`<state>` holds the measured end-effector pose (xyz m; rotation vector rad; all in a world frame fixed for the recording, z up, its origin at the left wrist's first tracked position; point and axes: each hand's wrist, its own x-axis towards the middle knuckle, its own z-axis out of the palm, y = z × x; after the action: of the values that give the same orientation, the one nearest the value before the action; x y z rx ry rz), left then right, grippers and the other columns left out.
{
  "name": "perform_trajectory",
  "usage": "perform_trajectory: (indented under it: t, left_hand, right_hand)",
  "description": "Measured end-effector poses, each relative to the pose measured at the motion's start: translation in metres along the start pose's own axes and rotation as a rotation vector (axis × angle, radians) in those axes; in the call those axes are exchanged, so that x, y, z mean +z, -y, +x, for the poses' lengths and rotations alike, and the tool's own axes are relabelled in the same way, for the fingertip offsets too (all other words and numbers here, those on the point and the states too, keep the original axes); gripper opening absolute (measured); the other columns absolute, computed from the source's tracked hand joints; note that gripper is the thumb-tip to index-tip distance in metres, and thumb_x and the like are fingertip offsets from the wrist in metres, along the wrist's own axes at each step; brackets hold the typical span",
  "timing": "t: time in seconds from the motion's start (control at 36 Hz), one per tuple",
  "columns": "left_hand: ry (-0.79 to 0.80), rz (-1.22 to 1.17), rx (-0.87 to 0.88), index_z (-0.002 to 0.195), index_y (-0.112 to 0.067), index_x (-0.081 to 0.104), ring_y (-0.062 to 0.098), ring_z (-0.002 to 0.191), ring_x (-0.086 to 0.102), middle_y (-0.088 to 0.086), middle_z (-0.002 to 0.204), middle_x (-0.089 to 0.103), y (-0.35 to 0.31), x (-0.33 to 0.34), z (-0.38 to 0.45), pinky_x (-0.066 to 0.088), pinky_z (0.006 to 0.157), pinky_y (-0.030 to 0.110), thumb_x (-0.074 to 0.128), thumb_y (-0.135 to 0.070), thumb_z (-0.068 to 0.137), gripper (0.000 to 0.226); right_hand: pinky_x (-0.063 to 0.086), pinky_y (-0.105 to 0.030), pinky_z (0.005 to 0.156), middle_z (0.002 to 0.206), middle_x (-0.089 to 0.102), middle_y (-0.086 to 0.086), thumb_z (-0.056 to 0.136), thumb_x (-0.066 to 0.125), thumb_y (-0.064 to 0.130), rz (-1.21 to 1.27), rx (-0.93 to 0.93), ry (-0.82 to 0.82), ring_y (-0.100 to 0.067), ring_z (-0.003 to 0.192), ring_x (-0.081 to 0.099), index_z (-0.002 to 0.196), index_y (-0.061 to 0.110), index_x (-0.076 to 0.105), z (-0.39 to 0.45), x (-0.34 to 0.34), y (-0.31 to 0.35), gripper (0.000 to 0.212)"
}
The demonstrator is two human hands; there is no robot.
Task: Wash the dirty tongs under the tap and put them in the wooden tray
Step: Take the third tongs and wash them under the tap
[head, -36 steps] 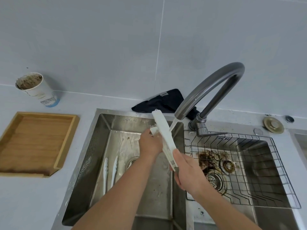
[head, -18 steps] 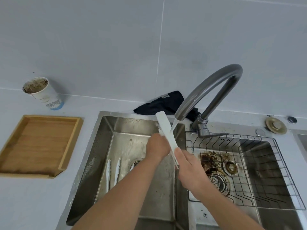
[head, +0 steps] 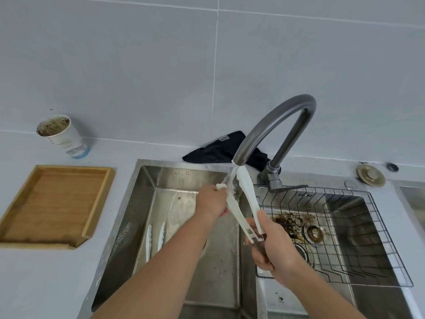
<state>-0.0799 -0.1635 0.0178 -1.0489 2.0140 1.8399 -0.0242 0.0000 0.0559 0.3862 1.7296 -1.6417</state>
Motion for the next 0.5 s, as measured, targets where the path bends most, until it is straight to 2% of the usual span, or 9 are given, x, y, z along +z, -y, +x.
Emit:
perform_trajectory:
  t: [0.06,0.11,0.22,0.31,0.39,0.44,0.5]
  left_hand:
    - [0.051,0.028,-0.03,0.091,-0.003,0.066,0.031,0.082,0.074,0.018,0.091,0.074,-0.001,0.001,-0.006,0.061,0.063,0.035,0.059,-0.012,0.095,0.012]
    - [0.077,0.043,-0.053,0.103,-0.004,0.065,0.029,0.087,0.075,0.017,0.098,0.074,-0.002,0.001,-0.012,0.063,0.067,0.036,0.059,-0.009,0.093,0.013]
    - [0.014,0.031,-0.033,0.103,-0.005,0.062,0.032,0.088,0.074,0.017,0.1,0.073,-0.009,0.001,-0.016,0.065,0.07,0.044,0.054,-0.008,0.091,0.014]
    - [-0.059,0.08,0.015,0.107,-0.003,0.062,0.031,0.082,0.073,0.016,0.098,0.072,-0.012,0.0,-0.011,0.065,0.069,0.044,0.052,-0.014,0.094,0.02]
    - [-0.09,0.123,0.034,0.092,-0.005,0.064,0.03,0.073,0.072,0.015,0.089,0.072,-0.016,-0.002,-0.011,0.064,0.067,0.046,0.054,-0.022,0.097,0.021]
    - [-0.098,0.129,0.037,0.08,-0.007,0.063,0.027,0.065,0.069,0.014,0.082,0.071,-0.018,-0.006,-0.01,0.06,0.053,0.037,0.053,-0.027,0.099,0.029]
    - [-0.098,0.107,0.034,0.071,-0.008,0.06,0.022,0.054,0.06,0.012,0.072,0.066,-0.018,-0.01,-0.008,0.046,0.042,0.026,0.049,-0.024,0.102,0.036]
  right_hand:
    - [0.02,-0.024,0.04,0.075,0.048,-0.017,0.104,0.033,0.057,-0.051,0.018,-0.017,-0.018,0.04,0.029,0.11,-0.007,0.06,0.001,-0.001,-0.001,0.069]
    - [0.022,-0.022,0.039,0.073,0.049,-0.016,0.105,0.032,0.056,-0.072,0.023,-0.027,-0.016,0.039,0.032,0.108,-0.009,0.058,-0.001,0.001,0.001,0.07]
    - [0.022,-0.022,0.039,0.046,0.041,-0.004,0.105,0.028,0.055,-0.214,-0.055,-0.044,-0.014,0.033,0.029,0.081,0.003,0.055,-0.009,0.007,0.008,0.063]
    - [0.022,-0.022,0.039,0.043,0.037,-0.002,0.105,0.028,0.055,-0.251,-0.081,-0.057,-0.013,0.032,0.027,0.078,0.006,0.052,-0.013,0.009,0.011,0.061]
    - [0.022,-0.021,0.039,0.044,0.038,-0.001,0.105,0.029,0.056,-0.238,-0.07,-0.048,-0.013,0.033,0.029,0.084,0.004,0.056,-0.018,0.008,0.011,0.062]
    - [0.022,-0.022,0.039,0.047,0.039,-0.003,0.104,0.03,0.058,-0.228,-0.061,-0.027,-0.014,0.035,0.028,0.089,-0.002,0.057,-0.02,0.005,0.008,0.068]
    - [0.022,-0.021,0.039,0.049,0.041,-0.004,0.104,0.031,0.057,-0.218,-0.044,-0.018,-0.013,0.036,0.028,0.096,-0.008,0.056,-0.023,0.003,0.005,0.07]
